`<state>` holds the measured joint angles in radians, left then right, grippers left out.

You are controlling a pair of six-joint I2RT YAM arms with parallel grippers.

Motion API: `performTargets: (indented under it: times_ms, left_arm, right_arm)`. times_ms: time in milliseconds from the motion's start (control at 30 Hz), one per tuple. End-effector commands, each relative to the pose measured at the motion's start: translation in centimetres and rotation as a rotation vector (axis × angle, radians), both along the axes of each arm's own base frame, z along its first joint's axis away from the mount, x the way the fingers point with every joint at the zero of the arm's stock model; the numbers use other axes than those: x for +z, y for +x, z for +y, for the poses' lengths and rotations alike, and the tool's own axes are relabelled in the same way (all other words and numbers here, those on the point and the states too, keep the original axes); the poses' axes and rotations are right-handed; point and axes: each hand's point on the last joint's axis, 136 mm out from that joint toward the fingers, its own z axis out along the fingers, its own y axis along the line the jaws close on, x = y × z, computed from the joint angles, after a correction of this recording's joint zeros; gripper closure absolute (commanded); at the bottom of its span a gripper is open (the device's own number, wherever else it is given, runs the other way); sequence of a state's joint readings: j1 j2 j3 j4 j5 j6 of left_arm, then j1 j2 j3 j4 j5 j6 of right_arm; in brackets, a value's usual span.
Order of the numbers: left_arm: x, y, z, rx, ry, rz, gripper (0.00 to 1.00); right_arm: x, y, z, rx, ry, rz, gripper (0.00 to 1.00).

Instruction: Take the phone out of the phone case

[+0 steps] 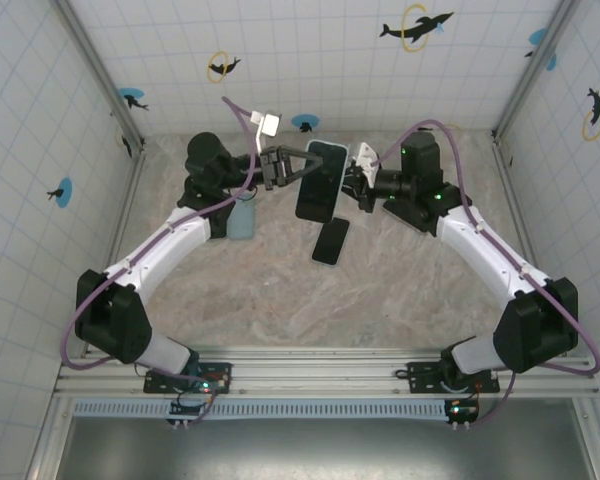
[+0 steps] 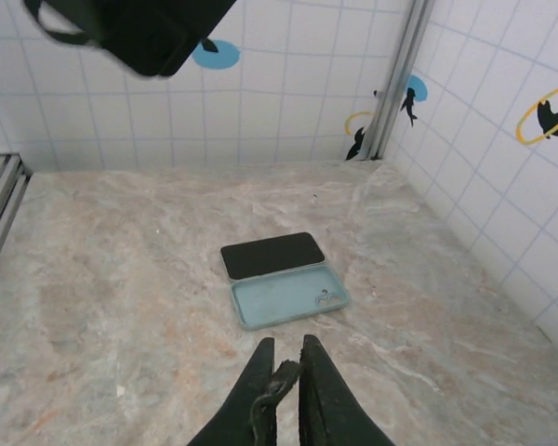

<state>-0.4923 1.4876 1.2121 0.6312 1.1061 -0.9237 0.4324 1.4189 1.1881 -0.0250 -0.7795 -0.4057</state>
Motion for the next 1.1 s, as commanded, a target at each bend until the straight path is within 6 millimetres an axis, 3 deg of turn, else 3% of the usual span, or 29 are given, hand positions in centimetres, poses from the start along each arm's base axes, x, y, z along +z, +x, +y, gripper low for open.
performTargets:
  times_ms: [0,133,267,400,700,1067]
  left_arm:
    - [0.7,-0.5,-0.6,-0.013,0.002,-0.008,1.0]
    - [1.2,1.5,-0.2,0.094,-0.024,-0.009,1.0]
    - [1.8,3.4,0.6,0.222,-0.06,0.039,1.0]
    - [1.7,5.0,1.7,0.34,-0.096,0.125,1.0]
    - [0.9,5.7,2.7,0.405,-0.141,0.254,1.0]
    - [1.8,4.9,2.7,0.358,-0.188,0.26,1.0]
  right_arm:
    - [3.1,-1.2,0.4,0.032,0.097,-0.071,0.85]
    - [3.1,-1.8,-0.2,0.021,0.179,0.016,0.71]
    - [4.2,-2.3,-2.2,0.002,0.351,0.146,0.55]
    - [4.5,-3.5,-3.3,0.017,0.462,0.287,0.46]
    - [5.6,-4.5,-4.0,0.037,0.608,0.421,0.43]
    - [3.6,-3.0,-3.0,0.01,0.565,0.483,0.5]
